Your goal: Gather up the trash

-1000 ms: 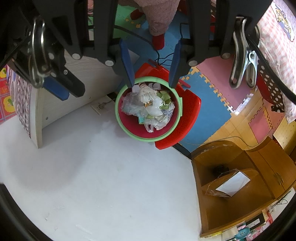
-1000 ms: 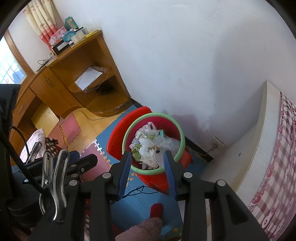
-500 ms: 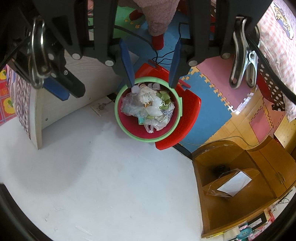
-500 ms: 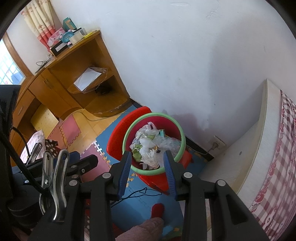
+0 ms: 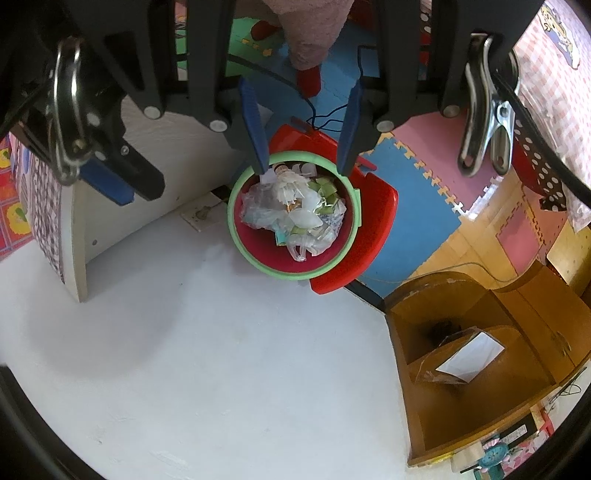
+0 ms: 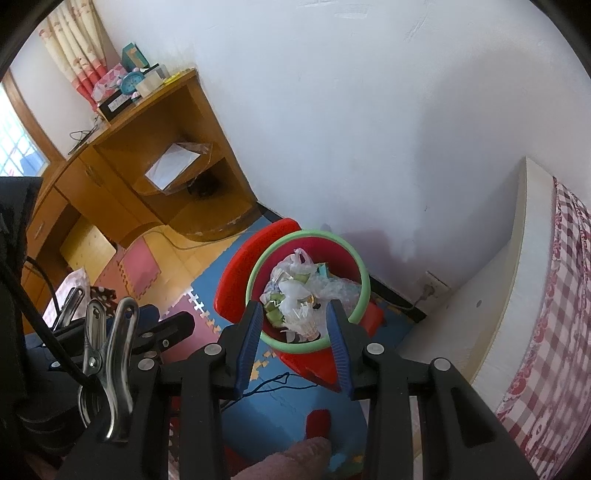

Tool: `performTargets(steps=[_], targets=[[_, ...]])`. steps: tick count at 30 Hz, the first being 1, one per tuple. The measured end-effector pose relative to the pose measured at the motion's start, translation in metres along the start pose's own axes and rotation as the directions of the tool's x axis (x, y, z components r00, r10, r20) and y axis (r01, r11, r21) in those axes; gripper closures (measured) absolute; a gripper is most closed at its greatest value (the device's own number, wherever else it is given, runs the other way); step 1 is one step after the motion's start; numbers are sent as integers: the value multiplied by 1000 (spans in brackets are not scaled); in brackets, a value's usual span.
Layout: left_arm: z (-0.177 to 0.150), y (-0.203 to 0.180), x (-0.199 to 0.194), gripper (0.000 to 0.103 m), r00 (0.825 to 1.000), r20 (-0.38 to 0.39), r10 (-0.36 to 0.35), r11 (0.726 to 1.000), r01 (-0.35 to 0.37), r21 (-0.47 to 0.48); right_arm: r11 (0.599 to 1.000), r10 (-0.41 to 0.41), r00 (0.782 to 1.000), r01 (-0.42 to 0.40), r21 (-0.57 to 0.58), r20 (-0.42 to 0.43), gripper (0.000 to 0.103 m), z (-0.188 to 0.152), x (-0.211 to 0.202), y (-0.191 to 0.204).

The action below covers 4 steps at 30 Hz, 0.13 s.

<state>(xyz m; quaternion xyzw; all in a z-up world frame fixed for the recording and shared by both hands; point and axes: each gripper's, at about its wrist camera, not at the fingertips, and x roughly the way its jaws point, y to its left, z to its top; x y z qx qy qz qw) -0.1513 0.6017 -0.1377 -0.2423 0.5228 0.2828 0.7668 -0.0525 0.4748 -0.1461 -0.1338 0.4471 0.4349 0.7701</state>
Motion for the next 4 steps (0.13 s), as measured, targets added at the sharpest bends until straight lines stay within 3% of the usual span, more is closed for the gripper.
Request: performTargets(steps=[4], targets=[[0,-1,-2,63,1000,-2,-4,1000,4,17,1000,-2,1000,2,8,5,66,0,-4,-1]])
